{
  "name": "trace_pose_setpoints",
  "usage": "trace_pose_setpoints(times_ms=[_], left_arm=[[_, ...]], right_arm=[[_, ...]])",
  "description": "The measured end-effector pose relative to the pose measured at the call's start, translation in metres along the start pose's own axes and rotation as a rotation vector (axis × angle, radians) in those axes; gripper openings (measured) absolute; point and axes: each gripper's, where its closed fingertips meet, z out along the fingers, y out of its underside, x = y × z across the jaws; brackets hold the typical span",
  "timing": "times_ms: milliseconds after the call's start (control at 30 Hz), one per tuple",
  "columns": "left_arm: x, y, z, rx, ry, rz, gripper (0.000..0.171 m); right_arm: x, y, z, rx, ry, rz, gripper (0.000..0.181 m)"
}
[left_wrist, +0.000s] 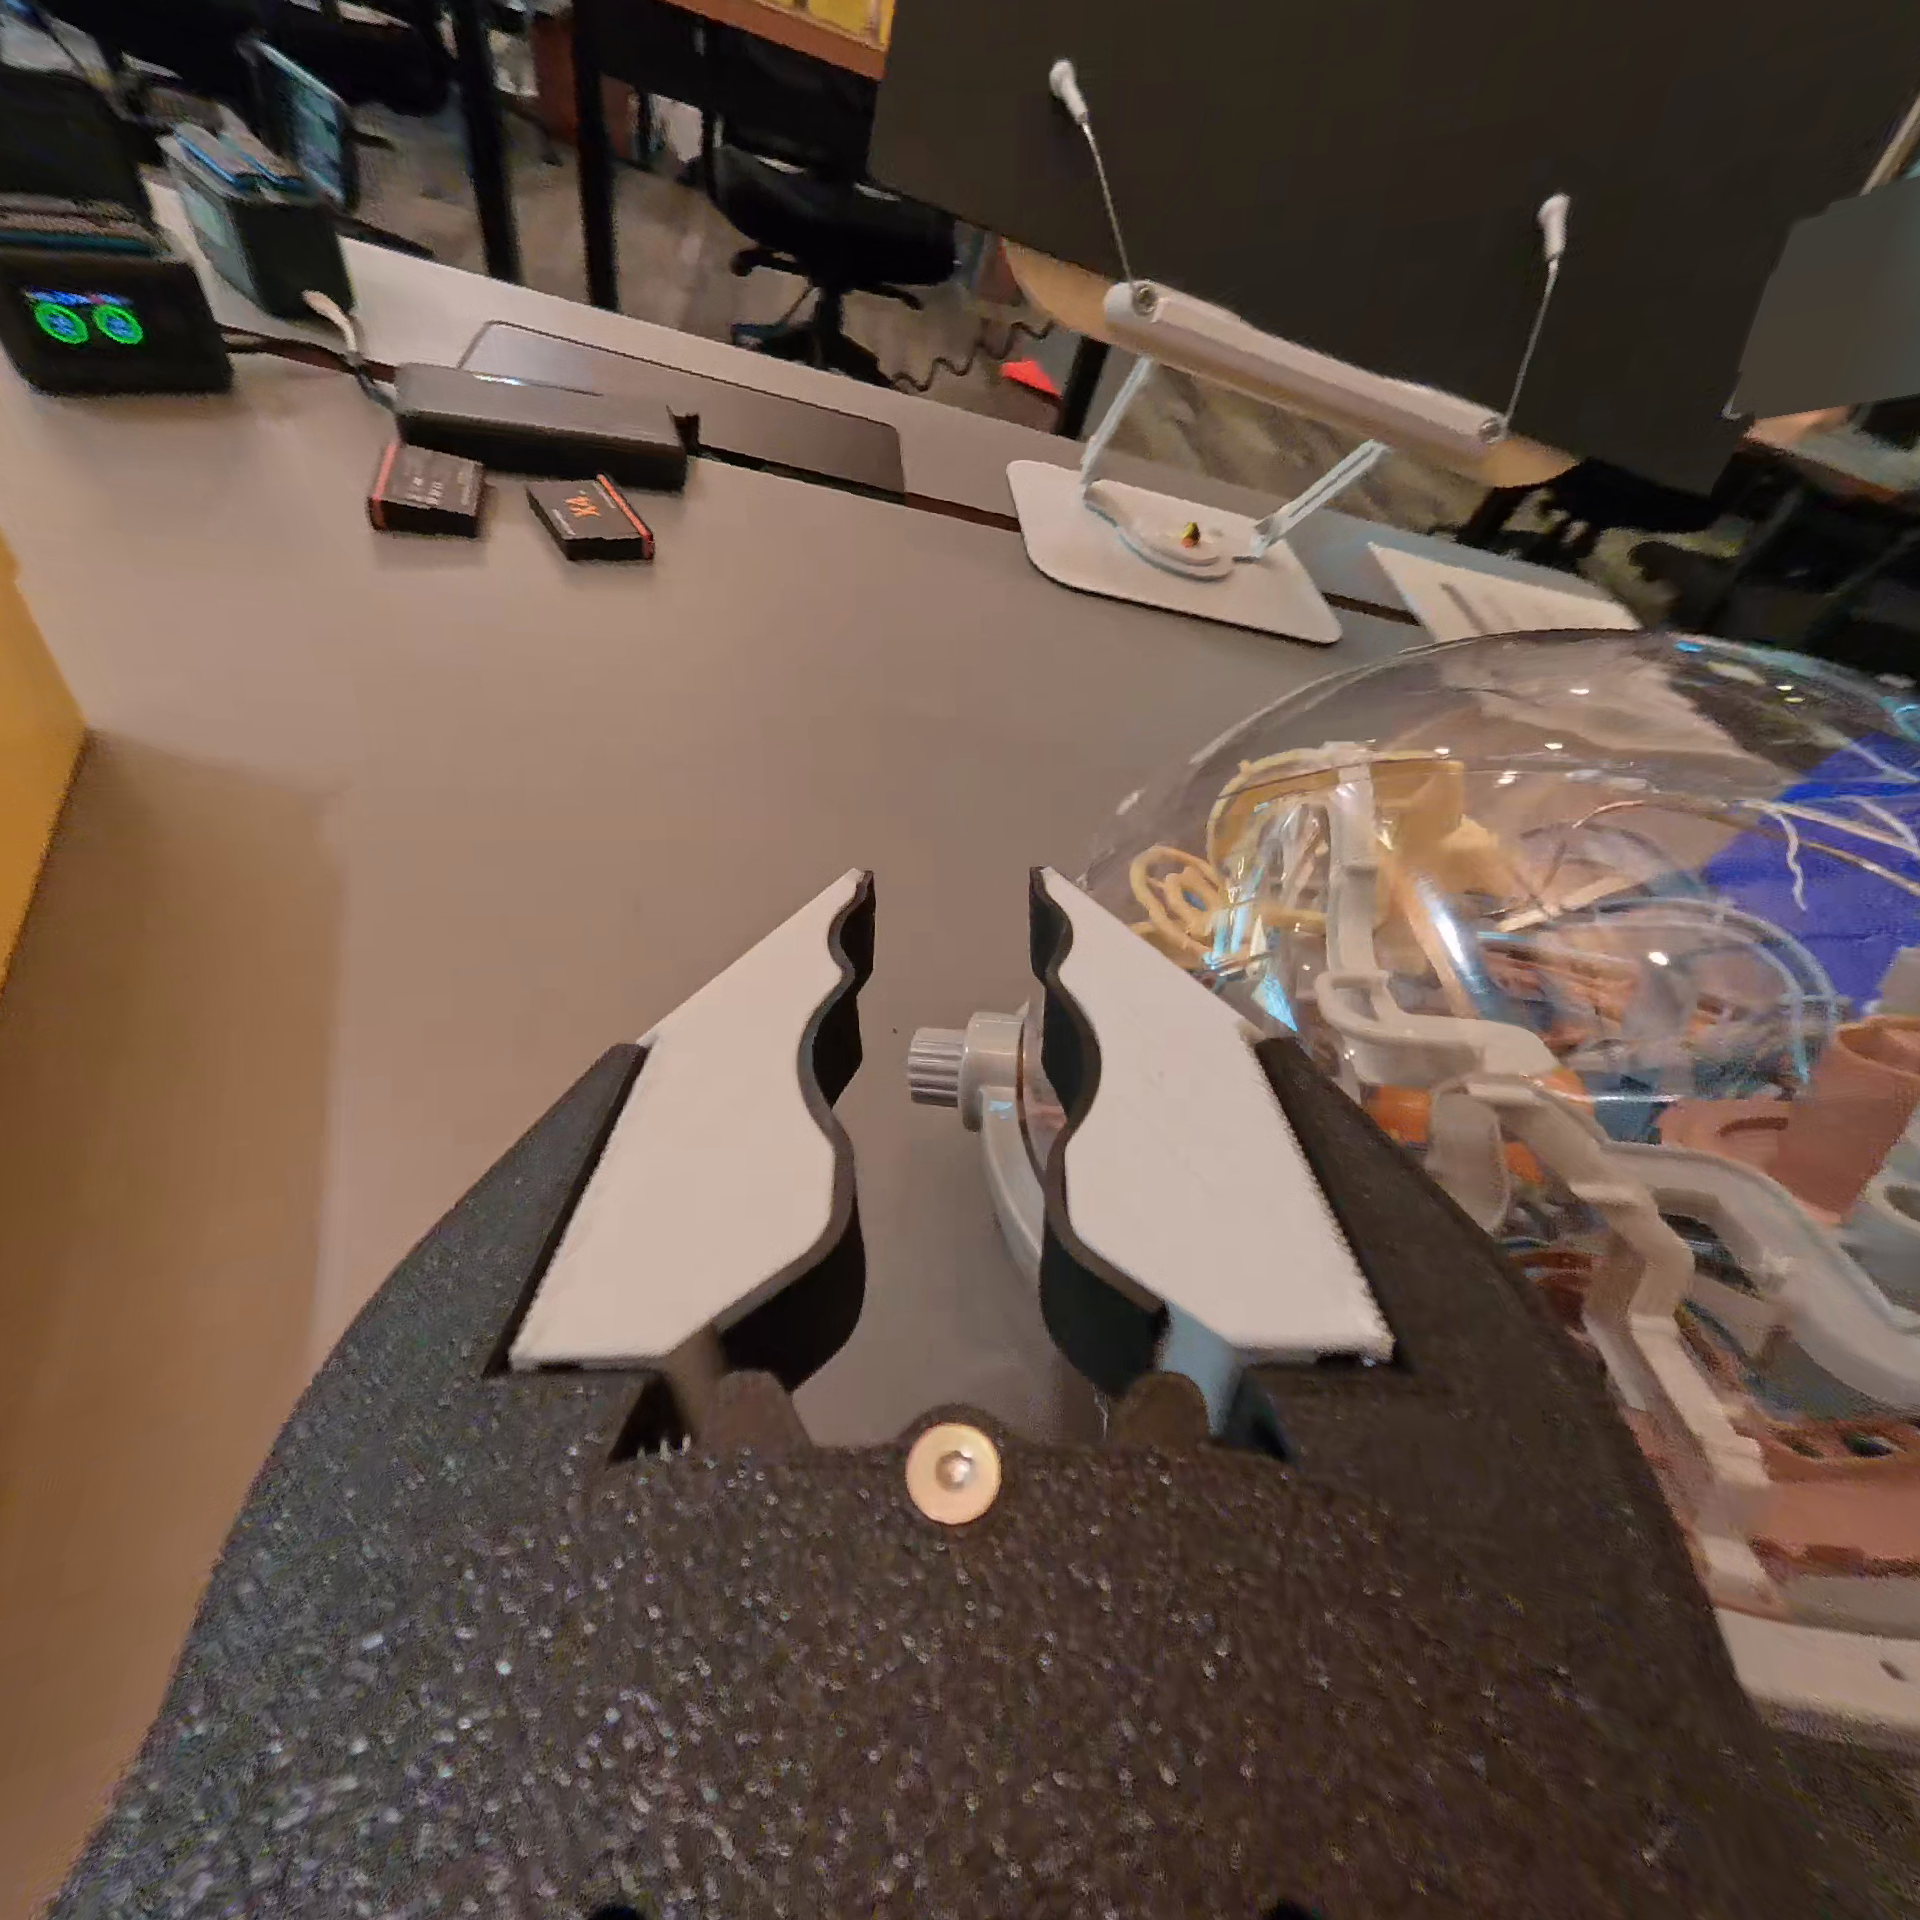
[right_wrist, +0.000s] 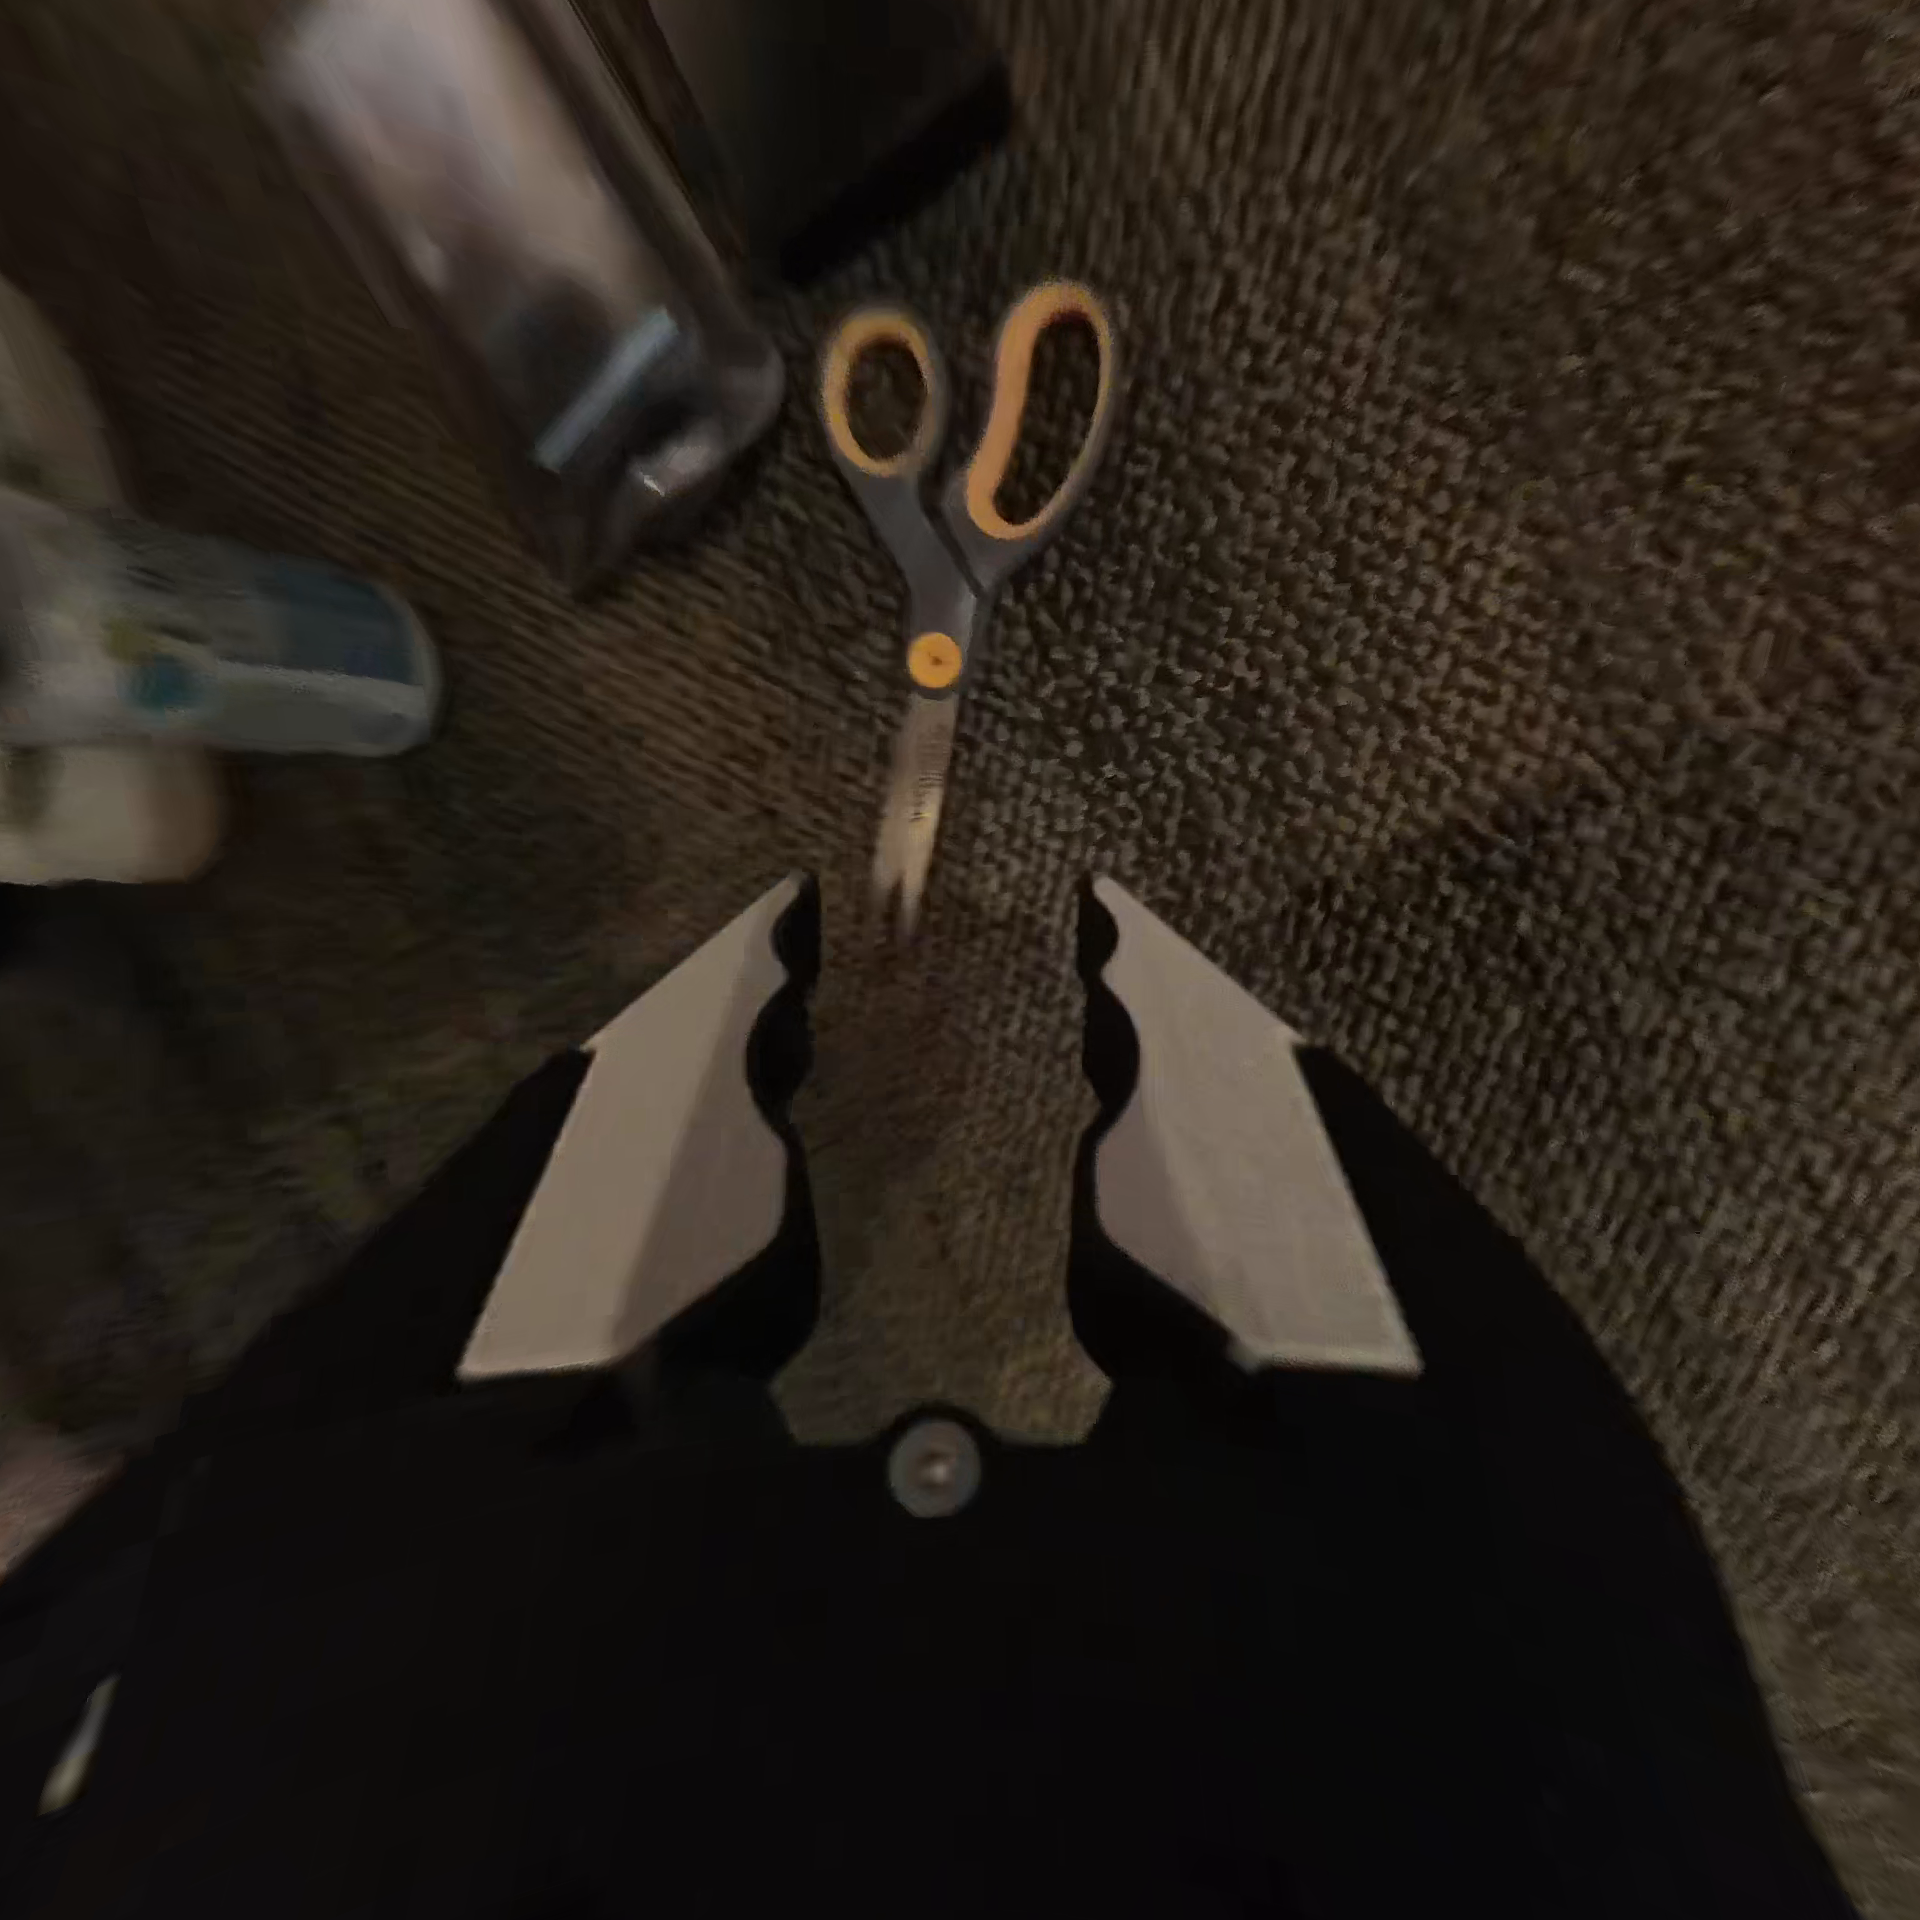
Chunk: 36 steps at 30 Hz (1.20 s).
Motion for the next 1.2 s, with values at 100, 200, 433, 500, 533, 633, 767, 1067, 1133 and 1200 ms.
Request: trace_pose_setpoints(times_ms=[100,200,433,500,533,633,767,1067,1133,1200], left_arm=[[0.002,0.003,0.003,-0.022,-0.087,0.031,0.027],[0.002,0.005,0.005,-0.059,-0.158,0.053,0.027],[0.007,-0.015,0.008,-0.07,-0.279,0.095,0.026],[0.013,-0.022,0.006,-0.064,-0.271,0.096,0.026],[0.015,-0.024,0.005,-0.056,-0.265,0.094,0.026],[0.019,-0.033,-0.002,-0.011,-0.248,0.107,0.026],[0.025,-0.045,-0.014,0.069,-0.158,0.149,0.027],[0.031,-0.068,-0.06,0.327,0.033,0.256,0.028],[0.03,-0.076,-0.082,0.405,0.079,0.206,0.028],[0.036,-0.081,-0.105,0.476,0.15,0.17,0.028]], right_arm=[[0.007,0.006,0.061,-0.103,0.074,-0.089,0.048],[-0.008,-0.003,0.099,-0.137,0.068,-0.011,0.047],[0.001,0.002,0.131,-0.229,0.266,0.131,0.031],[0.005,0.002,0.127,-0.239,0.269,0.118,0.02],[0.006,0.005,0.125,-0.242,0.221,0.128,0.02],[0.007,0.007,0.106,-0.194,0.078,0.203,0.02],[0.021,0.002,0.04,-0.047,0.001,0.261,0.018],[0.013,-0.017,-0.194,0.276,-0.176,0.266,0.018],[0.002,-0.035,-0.259,0.381,-0.209,0.243,0.017],[-0.011,-0.059,-0.329,0.502,-0.24,0.205,0.018]])
